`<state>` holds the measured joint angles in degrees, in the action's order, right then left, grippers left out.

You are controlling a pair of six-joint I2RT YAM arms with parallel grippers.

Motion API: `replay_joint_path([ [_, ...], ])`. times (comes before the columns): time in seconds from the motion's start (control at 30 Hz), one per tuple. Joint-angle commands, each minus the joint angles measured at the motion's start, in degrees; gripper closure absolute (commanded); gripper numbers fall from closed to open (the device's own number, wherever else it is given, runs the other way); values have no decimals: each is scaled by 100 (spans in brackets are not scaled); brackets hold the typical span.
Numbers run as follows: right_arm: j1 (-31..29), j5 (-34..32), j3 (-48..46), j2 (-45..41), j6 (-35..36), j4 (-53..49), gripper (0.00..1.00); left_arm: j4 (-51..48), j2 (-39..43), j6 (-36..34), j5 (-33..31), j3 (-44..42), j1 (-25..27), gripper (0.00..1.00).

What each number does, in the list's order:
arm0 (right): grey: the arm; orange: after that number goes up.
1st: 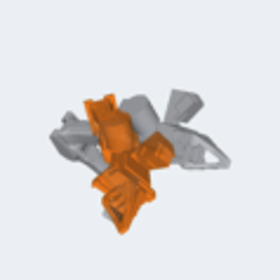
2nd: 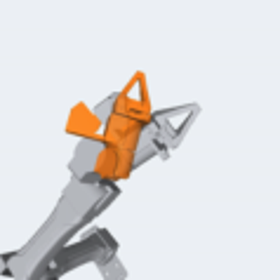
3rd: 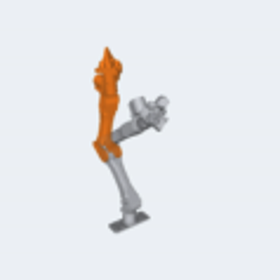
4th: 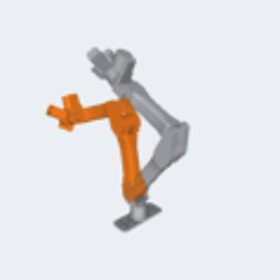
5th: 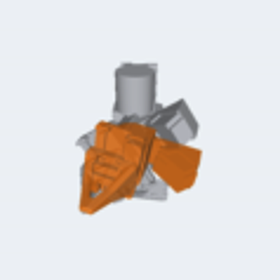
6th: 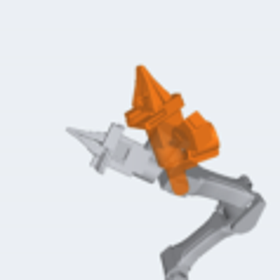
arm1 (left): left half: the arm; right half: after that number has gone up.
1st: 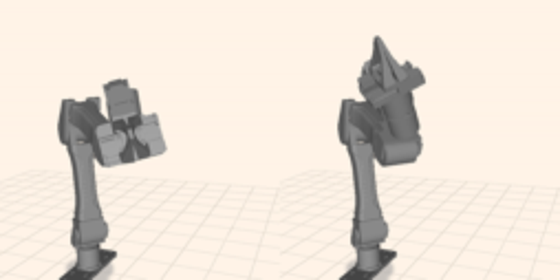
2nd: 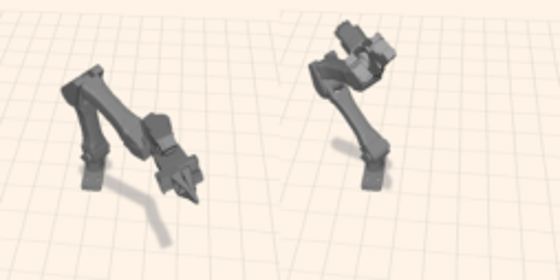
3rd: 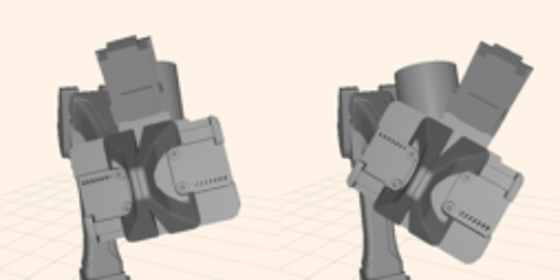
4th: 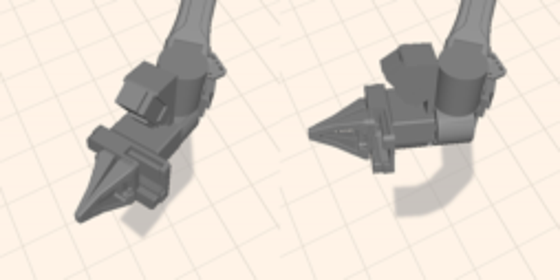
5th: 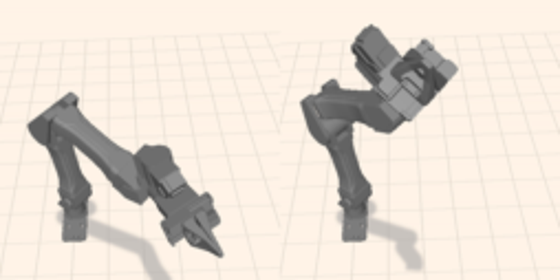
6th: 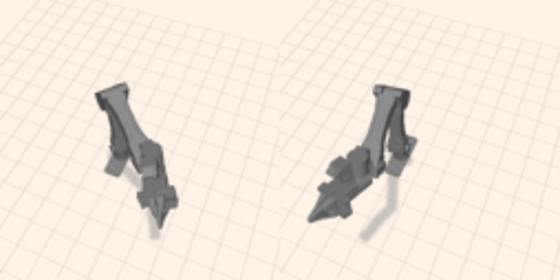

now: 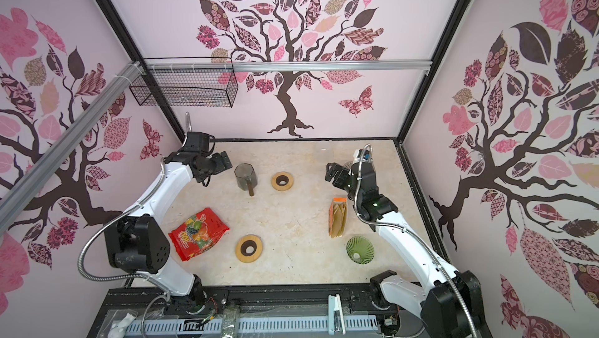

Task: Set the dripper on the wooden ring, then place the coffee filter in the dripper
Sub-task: 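Reach the left gripper to the glass carafe while the right gripper moves forward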

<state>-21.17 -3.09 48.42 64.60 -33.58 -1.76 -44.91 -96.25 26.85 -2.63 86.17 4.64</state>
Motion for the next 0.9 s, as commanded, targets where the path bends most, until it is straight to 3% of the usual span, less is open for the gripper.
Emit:
replay_joint_path([
  [0.0,-271,205,268,82,299,-323,0,-607,-498,-295,76,860,94,3],
  [0.17,-501,207,222,-25,366,-477,0,-1133,-1373,-458,-126,1905,363,3],
  [0.47,-529,243,107,-272,476,-643,0,-1515,-2377,-479,-238,2916,579,3],
  [0.87,-526,328,45,-178,449,-512,0,-1658,-2890,-523,-329,3073,678,3],
])
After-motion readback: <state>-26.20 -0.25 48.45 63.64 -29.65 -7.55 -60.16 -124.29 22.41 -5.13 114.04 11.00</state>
